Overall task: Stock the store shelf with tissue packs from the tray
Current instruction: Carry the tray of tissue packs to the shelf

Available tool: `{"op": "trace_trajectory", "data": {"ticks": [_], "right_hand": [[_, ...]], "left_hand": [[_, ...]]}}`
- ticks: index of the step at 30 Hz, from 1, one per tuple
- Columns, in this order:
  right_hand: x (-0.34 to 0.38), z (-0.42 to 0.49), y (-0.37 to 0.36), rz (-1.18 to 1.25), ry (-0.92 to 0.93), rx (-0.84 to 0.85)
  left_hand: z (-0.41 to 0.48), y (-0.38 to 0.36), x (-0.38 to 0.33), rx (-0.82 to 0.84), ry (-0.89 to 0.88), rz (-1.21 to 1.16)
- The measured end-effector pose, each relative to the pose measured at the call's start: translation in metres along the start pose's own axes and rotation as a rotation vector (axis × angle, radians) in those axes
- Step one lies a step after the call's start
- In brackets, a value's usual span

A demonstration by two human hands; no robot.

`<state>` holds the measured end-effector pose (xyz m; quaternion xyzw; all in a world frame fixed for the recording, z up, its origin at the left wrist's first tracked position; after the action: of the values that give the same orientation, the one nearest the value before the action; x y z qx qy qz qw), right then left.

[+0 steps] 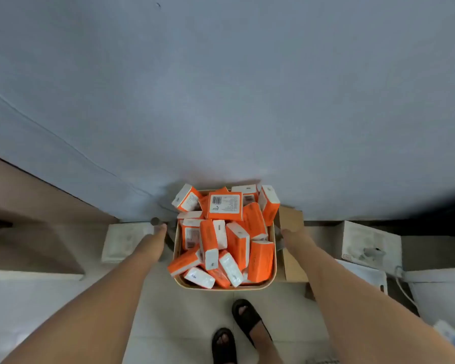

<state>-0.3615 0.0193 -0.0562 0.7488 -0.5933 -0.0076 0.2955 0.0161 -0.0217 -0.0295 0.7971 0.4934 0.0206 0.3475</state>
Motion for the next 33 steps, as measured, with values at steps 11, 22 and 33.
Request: {"op": "trace_trajectory", "data": {"ticks": [11, 22, 33], "right_hand": [[-0.008, 0.093, -0.036, 0.645, -0.167, -0.027], [0.017, 0.095, -0.023, 0.670, -0.184, -0.020], [0.025, 0.037, -0.026, 0.627, -0.045, 0.193]], "left_hand": [[0.104, -0.025, -0.020, -0.050, 0.062, -0.231], [0.106, -0.033, -0.043, 0.041, -0.013, 0.173], [0.102, -0.017, -0.021, 0.046, -0.132, 0.093]]}}
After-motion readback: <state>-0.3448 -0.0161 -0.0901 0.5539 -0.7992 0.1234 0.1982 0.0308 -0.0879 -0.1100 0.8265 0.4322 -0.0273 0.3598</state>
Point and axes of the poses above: each hand's wrist, its own z-axis towards the middle knuckle, its own y-axis out of the back of the hand, x = y × z, the point moved 4 cm from there along z, towards the middle knuckle, and after that the axes turned 2 degrees about x, right-handed, at the moved point
